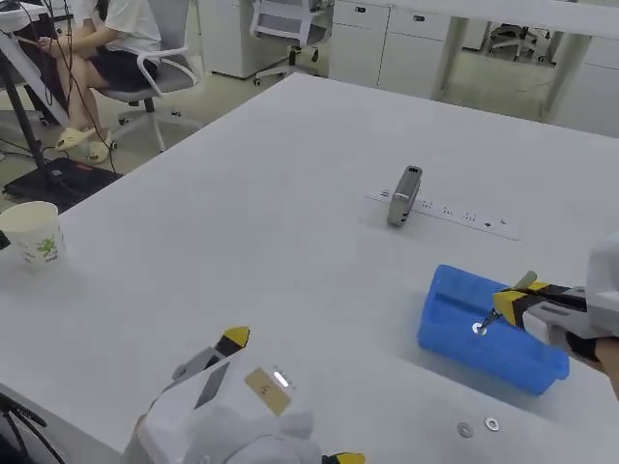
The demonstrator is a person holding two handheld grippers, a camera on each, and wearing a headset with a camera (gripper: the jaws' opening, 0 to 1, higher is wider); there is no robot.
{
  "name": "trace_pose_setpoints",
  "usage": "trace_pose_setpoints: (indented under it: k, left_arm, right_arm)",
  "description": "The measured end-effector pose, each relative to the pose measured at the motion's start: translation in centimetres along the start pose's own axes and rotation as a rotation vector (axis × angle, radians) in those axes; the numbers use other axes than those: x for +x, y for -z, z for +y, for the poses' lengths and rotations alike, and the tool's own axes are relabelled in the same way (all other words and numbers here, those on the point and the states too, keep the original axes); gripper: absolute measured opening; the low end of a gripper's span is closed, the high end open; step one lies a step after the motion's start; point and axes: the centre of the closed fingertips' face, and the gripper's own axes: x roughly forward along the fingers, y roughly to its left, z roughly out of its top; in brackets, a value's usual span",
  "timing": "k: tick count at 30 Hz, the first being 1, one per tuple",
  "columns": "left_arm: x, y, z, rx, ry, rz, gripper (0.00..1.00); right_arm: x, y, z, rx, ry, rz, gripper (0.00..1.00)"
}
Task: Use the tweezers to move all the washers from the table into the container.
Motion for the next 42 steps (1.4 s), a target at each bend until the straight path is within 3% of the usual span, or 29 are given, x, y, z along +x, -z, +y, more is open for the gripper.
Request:
trace_pose_setpoints:
  k: [9,12,19,42]
  left_arm:
    - [0.1,0.1,-0.1,0.000,0.006,0.007,0.94]
    - [-0.2,-0.7,-0.4,-0.018,0.024,-0.035,0.94]
    - [0.0,-0.5,-0.5,-0.026,0.031,-0.027,0.94]
    - [0.2,-0.1,-0.9,-0.010,0.049,-0.001,0.93]
  right_arm:
    - [1.4,1.7,-0.6,0.008,0.014,0.029,0.01]
    - [2.0,2.6,-0.8,-0.011,0.022,0.049,0.01]
    - [3.0,3.6,-0.8,0.013,0.005,0.066,0.01]
    - [4.0,4.1,-0.5,0.043,-0.008,0.073,0.02]
